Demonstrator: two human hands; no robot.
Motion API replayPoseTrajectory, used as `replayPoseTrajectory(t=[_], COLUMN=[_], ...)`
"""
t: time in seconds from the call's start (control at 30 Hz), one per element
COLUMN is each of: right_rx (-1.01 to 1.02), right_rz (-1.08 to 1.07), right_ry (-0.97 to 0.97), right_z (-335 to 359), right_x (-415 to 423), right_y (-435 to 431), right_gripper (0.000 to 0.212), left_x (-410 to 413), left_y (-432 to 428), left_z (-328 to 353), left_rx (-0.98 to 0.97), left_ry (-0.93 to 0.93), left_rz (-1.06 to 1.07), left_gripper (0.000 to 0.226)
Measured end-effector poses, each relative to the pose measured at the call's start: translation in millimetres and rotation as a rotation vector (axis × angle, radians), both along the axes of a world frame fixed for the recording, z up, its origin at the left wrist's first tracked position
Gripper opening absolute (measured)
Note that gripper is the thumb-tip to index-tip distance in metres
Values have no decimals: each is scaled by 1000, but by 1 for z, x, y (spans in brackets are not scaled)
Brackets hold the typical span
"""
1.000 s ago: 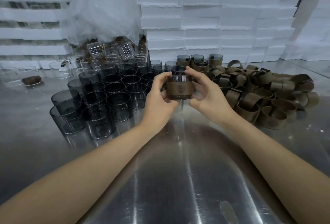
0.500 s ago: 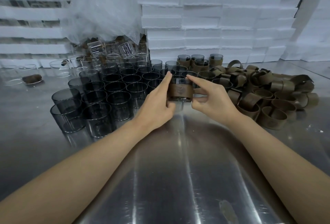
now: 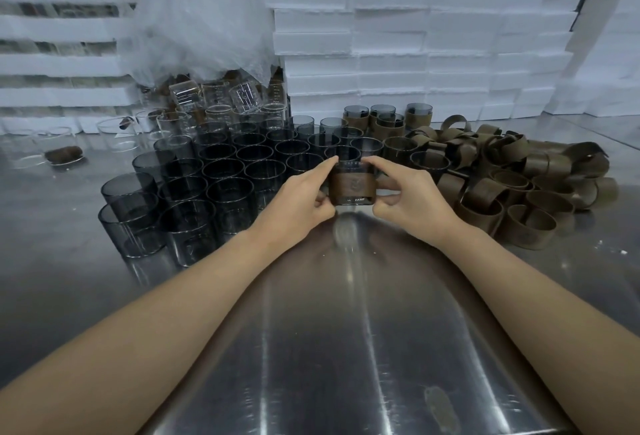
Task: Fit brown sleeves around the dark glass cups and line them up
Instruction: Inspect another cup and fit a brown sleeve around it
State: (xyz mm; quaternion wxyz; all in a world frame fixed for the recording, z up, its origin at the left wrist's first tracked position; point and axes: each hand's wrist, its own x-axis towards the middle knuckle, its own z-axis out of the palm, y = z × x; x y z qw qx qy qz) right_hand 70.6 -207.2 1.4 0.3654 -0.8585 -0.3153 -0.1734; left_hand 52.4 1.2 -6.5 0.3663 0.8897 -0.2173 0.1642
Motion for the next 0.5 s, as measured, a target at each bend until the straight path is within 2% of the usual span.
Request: replayPoseTrajectory(t=[0.33, 0.5], right_rx=[13, 28], right_rz=[-2, 2], right_ry=[13, 37], right_z=[-7, -5], right_x=[1, 0], right_y=[5, 5], right_gripper=[54, 50], left_x=[2, 2], left_y=[0, -1], left_z=[0, -4], left_rx=[41, -24], left_ry=[-14, 5], left_rz=[1, 33], left_gripper=[59, 73])
